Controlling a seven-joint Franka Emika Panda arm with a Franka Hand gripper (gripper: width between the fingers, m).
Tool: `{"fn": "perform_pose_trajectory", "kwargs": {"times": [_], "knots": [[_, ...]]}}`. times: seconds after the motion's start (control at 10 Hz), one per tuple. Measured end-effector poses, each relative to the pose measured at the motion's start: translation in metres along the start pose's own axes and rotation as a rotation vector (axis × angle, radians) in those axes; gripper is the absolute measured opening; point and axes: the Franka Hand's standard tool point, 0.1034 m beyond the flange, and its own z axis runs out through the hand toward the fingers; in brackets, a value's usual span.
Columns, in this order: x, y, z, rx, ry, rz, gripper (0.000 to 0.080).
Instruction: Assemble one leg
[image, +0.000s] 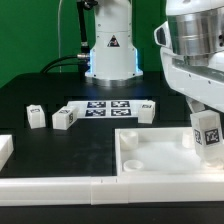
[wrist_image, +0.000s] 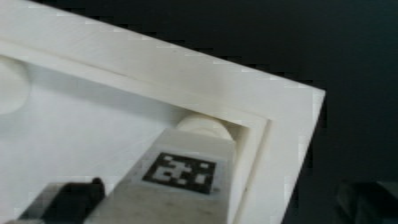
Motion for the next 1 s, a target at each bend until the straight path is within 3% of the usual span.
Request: {"fn": "perform_pose_trajectory", "kwargs": {"times": [0.8, 1.0], "knots": [[0.013, 0.006, 0.002, -0.019, 0.011, -0.967, 0.0649], [0.011, 0.009, 0.000, -0.021, 0.013, -1.060, 0.0649]]}}
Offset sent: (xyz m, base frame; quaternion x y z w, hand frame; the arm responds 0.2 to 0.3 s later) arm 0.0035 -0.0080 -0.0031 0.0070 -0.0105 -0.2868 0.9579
